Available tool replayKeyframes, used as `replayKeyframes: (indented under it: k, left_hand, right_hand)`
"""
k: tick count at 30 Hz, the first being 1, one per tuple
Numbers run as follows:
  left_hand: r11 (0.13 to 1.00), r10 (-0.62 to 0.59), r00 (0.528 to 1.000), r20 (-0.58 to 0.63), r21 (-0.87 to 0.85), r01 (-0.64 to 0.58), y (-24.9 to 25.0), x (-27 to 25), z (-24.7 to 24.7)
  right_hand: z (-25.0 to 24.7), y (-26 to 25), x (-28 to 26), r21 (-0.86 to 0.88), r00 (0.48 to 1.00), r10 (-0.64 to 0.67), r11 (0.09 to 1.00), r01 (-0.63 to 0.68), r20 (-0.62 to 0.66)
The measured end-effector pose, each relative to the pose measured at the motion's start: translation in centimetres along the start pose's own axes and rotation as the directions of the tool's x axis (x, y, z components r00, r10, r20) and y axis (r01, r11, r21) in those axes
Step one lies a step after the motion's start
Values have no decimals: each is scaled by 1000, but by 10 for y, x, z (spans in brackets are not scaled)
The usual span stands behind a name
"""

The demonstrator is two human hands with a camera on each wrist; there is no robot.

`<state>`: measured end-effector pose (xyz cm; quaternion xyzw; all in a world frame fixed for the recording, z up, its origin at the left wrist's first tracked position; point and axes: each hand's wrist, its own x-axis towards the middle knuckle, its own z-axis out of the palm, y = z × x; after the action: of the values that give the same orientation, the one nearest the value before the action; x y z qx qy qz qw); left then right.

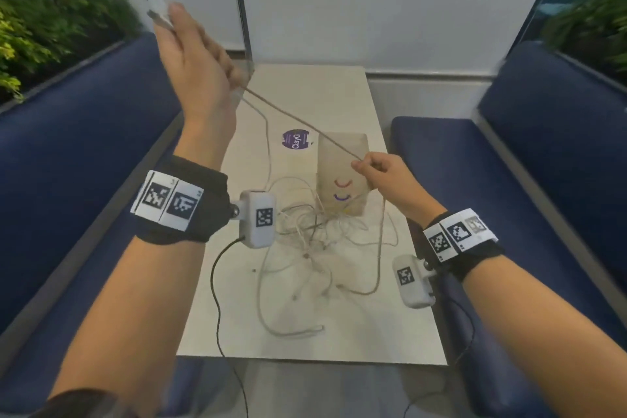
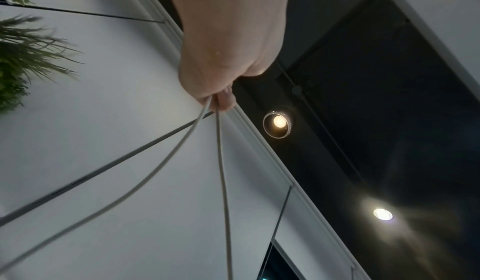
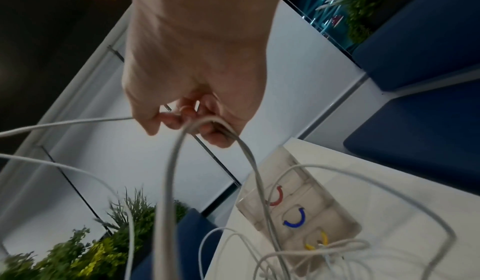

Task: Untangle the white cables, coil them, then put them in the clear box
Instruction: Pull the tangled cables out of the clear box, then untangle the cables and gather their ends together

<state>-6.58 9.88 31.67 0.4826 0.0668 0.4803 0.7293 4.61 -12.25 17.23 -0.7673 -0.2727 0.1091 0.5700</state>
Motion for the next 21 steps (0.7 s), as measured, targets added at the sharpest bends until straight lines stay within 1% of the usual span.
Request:
replayKeyframes:
  k: [2, 3, 4, 5, 8, 10, 11, 12, 13, 14, 16, 17, 18, 19, 20, 21]
  left_hand:
    - [999, 53, 998, -38, 6, -52, 4, 2, 0]
    - [997, 79, 995, -56, 0, -79, 6, 2, 0]
    - [994, 106, 992, -70, -20, -108, 10, 4, 0]
    - [989, 133, 988, -80, -46, -137, 14, 6, 0]
    - [974, 209, 976, -64, -74, -213, 31, 12, 3]
    - [965, 250, 967, -49, -73, -253, 37, 17, 6]
    - [960, 268, 963, -39, -77, -270, 39, 21, 8]
    - [955, 285, 958, -29, -84, -286, 41, 25, 10]
    - [950, 297, 955, -20, -95, -297, 43, 29, 11]
    - [948, 301, 954, -7, -109, -299, 44, 34, 13]
    - [953, 275, 961, 20, -138, -270, 47, 41, 18]
    - [959, 248, 968, 43, -150, -240, 47, 44, 22]
    - [967, 222, 972, 79, -149, -209, 46, 45, 27]
    - [973, 204, 972, 116, -129, -189, 44, 45, 31]
    - [979, 193, 970, 149, -102, -179, 41, 45, 35]
    - [982, 185, 967, 177, -79, -174, 36, 45, 38]
  right_hand:
    - [-3, 1, 4, 31, 1000, 12, 999, -12, -14]
    - [-4, 0, 6, 17, 1000, 12, 1000, -12, 4]
    - [-4, 1, 6, -36, 999, 4, 999, -2, 38]
    - [-4, 2, 7, -135, 996, -9, 991, 21, 91]
    - [-2, 13, 11, -398, 977, -75, 905, 152, 202]
    - [1, 22, 20, -524, 950, -143, 806, 274, 278]
    - [3, 27, 25, -583, 931, -159, 742, 332, 329]
    - [4, 33, 29, -639, 916, -141, 676, 367, 376]
    - [4, 37, 32, -708, 916, -78, 610, 356, 393]
    - [3, 43, 36, -792, 928, -4, 520, 321, 373]
    - [3, 42, 37, -923, 947, 154, 312, 224, 281]
    - [5, 34, 35, -942, 954, 182, 284, 179, 237]
    - [9, 25, 35, -927, 960, 155, 334, 173, 235]
    - [14, 12, 34, -871, 963, 65, 446, 206, 262]
    - [21, -2, 35, -773, 951, -61, 567, 284, 305]
    - [28, -19, 34, -645, 921, -170, 669, 370, 352]
